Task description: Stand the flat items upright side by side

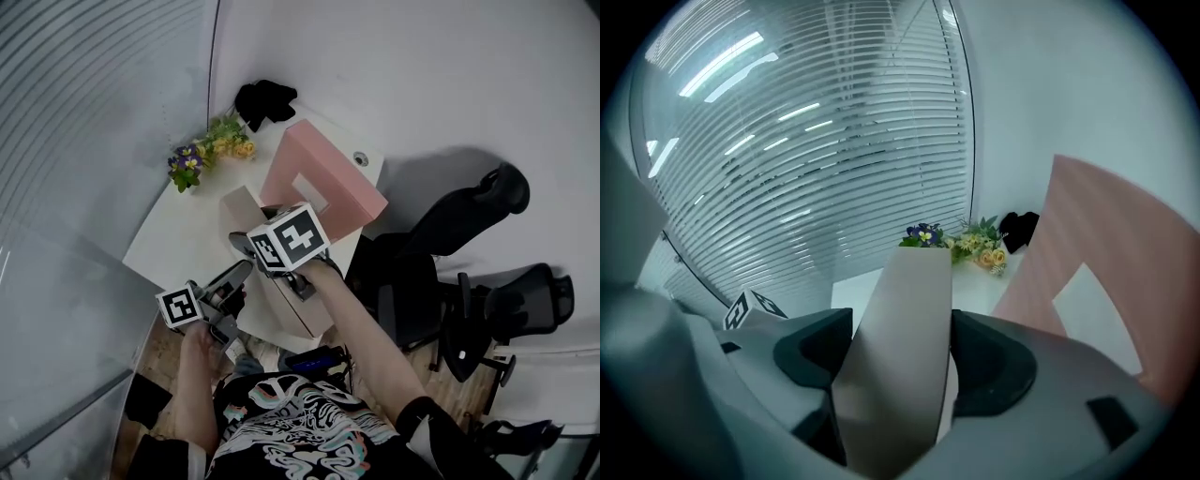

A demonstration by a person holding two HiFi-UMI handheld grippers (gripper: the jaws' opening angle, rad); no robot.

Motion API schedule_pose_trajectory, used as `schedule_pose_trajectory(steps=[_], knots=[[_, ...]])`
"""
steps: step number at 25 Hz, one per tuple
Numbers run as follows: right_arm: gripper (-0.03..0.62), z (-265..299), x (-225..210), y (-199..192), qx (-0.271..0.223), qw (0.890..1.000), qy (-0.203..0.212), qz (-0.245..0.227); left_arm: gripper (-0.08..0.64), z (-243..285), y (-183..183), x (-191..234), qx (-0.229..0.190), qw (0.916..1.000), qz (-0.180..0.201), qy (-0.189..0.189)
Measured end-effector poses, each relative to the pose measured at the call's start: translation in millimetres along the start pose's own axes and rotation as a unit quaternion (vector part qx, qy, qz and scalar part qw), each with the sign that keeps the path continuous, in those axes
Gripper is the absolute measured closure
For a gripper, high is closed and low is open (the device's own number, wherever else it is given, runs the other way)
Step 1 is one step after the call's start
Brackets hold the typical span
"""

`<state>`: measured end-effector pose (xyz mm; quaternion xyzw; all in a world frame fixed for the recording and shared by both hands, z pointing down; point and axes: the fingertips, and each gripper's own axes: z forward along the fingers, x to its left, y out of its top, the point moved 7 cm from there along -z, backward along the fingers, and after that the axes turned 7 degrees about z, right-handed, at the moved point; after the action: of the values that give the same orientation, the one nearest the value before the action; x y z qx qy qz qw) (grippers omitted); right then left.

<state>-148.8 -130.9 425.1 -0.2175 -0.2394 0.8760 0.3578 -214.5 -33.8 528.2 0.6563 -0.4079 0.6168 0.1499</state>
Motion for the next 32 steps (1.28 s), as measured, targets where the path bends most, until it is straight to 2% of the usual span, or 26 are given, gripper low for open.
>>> schedule_pose_trajectory(steps=[17,26,32], knots=[[0.278,-2,-1,1,-0.02,1.0,-0.005,0.021,0.442,2,1,-4,-0.009,1.0,0.001,0.001],[0.278,-27,0,17,-0.102,0.994,-0.014,0.019,0.442,2,3,-12,-0.014,0.9998,0.012,0.003],[0.278,-45,3,26,-0.175,0.984,-0.016,0.004,0.442,7,4,-15,-0.011,0.9997,0.019,-0.001]])
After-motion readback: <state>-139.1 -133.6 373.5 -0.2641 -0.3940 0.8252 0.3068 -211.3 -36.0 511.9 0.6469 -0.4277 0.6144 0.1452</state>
